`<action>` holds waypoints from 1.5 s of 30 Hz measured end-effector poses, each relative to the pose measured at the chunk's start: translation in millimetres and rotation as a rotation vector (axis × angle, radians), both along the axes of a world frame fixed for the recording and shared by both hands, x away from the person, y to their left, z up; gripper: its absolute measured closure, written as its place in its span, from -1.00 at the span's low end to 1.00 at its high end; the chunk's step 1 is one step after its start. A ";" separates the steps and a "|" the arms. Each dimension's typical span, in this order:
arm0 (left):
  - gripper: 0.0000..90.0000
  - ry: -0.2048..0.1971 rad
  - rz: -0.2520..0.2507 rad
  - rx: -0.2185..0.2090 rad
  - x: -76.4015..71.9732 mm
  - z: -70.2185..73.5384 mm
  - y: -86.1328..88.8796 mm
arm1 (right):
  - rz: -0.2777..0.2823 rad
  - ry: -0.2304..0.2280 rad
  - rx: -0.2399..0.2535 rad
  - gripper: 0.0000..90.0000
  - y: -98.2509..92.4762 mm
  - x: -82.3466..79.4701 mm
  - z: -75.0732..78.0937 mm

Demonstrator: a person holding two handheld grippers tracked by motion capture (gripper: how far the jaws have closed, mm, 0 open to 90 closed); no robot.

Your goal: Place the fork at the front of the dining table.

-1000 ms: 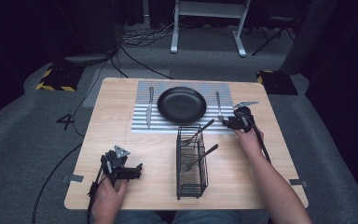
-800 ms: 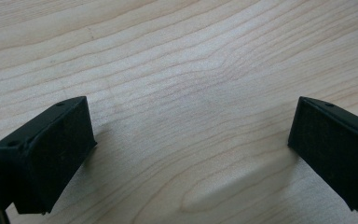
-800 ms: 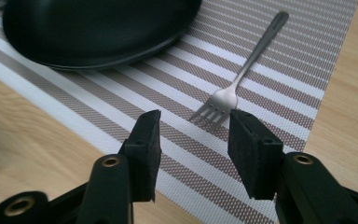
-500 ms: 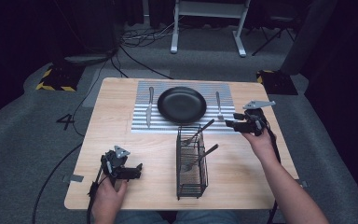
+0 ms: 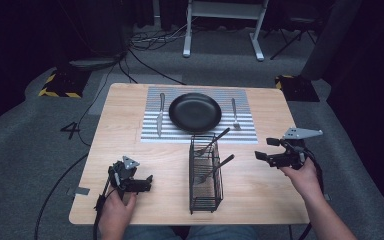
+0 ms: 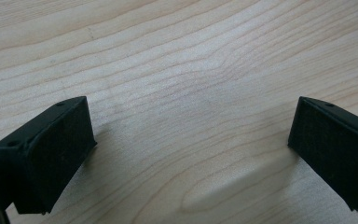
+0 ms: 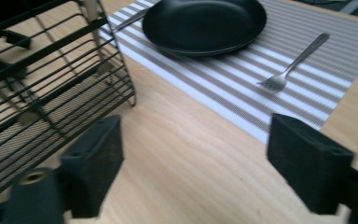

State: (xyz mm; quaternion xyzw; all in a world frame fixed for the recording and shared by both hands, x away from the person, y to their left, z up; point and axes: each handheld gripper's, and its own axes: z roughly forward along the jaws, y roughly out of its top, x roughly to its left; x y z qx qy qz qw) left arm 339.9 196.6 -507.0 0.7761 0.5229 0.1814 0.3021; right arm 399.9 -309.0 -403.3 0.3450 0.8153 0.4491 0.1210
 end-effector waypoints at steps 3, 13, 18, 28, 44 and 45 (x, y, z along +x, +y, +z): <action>-1.00 0.000 0.000 0.000 0.0 0.0 0.0 | -0.010 -0.001 0.041 -0.78 -10.8 -10.6 -3.6; -0.99 0.000 0.000 0.000 0.0 0.0 0.0 | -0.034 0.017 0.027 -0.89 -31.3 -40.6 -22.9; -0.99 0.000 0.000 0.001 0.0 0.0 0.0 | -0.013 0.011 0.008 -0.89 -34.1 -49.8 -40.5; -1.00 0.000 0.000 0.000 0.0 0.0 0.0 | -0.055 0.051 -0.084 -0.95 -39.0 -48.9 -81.0; -1.00 0.000 0.000 0.000 0.0 -0.1 0.0 | -0.072 0.039 -0.211 -1.00 -22.5 -54.5 -102.9; -1.00 0.000 0.000 0.000 0.0 -0.1 0.0 | -0.077 0.039 -0.212 -1.00 -22.1 -54.4 -102.9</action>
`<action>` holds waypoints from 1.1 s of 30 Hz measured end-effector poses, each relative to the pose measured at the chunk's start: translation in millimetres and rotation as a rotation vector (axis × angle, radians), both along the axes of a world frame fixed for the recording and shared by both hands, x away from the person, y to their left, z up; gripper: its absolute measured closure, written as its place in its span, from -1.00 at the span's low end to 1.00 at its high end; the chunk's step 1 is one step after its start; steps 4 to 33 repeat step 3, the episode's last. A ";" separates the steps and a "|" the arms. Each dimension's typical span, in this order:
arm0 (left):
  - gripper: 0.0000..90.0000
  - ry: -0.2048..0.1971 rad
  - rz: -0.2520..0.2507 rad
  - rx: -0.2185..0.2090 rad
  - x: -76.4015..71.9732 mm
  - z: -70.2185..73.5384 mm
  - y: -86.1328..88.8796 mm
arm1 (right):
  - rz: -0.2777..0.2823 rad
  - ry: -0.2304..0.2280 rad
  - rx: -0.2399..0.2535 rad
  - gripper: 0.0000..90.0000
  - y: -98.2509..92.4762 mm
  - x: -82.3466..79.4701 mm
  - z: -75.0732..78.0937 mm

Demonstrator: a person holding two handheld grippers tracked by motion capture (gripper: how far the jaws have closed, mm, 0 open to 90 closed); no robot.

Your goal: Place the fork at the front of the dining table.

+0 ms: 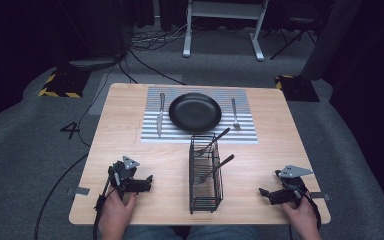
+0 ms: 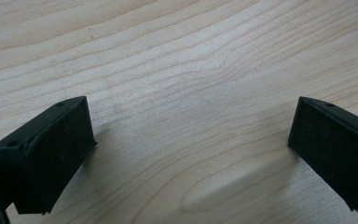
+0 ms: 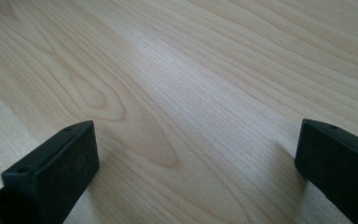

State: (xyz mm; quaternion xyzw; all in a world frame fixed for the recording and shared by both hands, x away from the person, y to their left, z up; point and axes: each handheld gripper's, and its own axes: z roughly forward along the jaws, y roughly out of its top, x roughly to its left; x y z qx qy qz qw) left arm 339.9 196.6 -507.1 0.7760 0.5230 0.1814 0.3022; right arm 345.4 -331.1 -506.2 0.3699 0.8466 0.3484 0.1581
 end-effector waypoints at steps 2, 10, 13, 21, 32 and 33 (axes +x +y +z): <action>-0.99 0.000 0.000 0.000 0.0 0.0 0.0 | -0.003 -0.002 -0.001 -1.00 0.4 1.3 0.0; -0.99 0.000 0.000 0.000 0.0 0.0 0.0 | -0.008 -0.001 0.000 -1.00 0.6 2.3 0.0; -0.99 0.000 0.000 0.000 0.0 0.0 0.0 | -0.008 -0.001 0.000 -1.00 0.6 2.3 0.0; -0.99 0.000 0.000 0.000 0.0 0.0 0.0 | -0.008 -0.001 0.000 -1.00 0.6 2.3 0.0; -0.99 0.000 0.000 0.000 0.0 0.0 0.0 | -0.008 -0.001 0.000 -1.00 0.6 2.3 0.0; -0.99 0.000 0.000 0.000 0.0 0.0 0.0 | -0.008 -0.001 0.000 -1.00 0.6 2.3 0.0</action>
